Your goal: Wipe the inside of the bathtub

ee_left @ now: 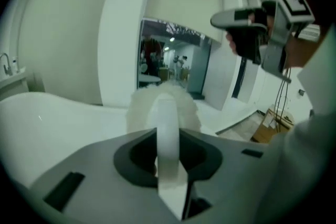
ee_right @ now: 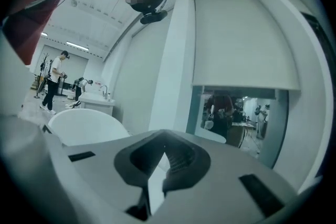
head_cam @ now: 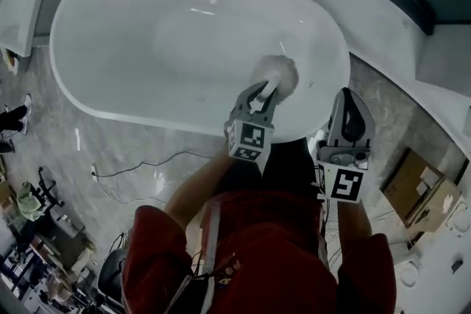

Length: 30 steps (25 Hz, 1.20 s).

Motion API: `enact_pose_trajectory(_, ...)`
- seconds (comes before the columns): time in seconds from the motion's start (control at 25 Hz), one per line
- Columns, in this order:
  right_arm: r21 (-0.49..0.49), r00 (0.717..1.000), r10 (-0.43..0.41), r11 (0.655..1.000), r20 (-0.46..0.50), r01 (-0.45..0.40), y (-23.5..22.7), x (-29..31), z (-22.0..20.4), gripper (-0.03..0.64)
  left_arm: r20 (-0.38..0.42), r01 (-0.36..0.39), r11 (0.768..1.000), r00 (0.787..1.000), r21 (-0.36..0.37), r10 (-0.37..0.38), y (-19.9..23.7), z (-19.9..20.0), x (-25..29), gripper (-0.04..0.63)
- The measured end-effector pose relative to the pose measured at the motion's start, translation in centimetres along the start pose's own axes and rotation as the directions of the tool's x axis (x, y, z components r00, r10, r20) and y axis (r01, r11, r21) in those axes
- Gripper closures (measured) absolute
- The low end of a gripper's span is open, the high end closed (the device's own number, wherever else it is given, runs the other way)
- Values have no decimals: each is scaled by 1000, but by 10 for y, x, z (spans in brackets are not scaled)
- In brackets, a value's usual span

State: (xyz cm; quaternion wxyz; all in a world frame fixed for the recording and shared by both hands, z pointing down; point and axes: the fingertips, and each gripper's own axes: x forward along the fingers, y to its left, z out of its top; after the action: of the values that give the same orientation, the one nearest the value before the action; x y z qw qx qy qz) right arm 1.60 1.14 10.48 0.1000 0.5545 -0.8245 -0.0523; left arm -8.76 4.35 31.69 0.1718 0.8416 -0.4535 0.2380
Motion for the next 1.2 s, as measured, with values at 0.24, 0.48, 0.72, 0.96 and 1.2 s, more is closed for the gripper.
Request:
enact_pose_trajectory(0.24,-53,991,-100,993,94,105,28,-35,93,606,290,-92,995,954,35,77,62,121,-127,502)
enact_pose_trajectory(0.48,-53,976,-179,981,127,187,43,-66,152,606,464,-147,989,878,19,122,86,204,-226,502)
enact_pose_trajectory(0.72,-44,969,-196,978,151,204,41,-95,177,606,528,-141,989,838,-34,138,63,234,-277,502)
enact_pose_trajectory(0.96,15,955,-208,978,212,210,45,-127,183,606,580,-184,982,797,-31,168,36,244,-305,502)
enact_pose_trajectory(1.2,65,948,-217,976,231,207,51,-163,186,605,585,-210,978,795,17,161,5,231,-330,502)
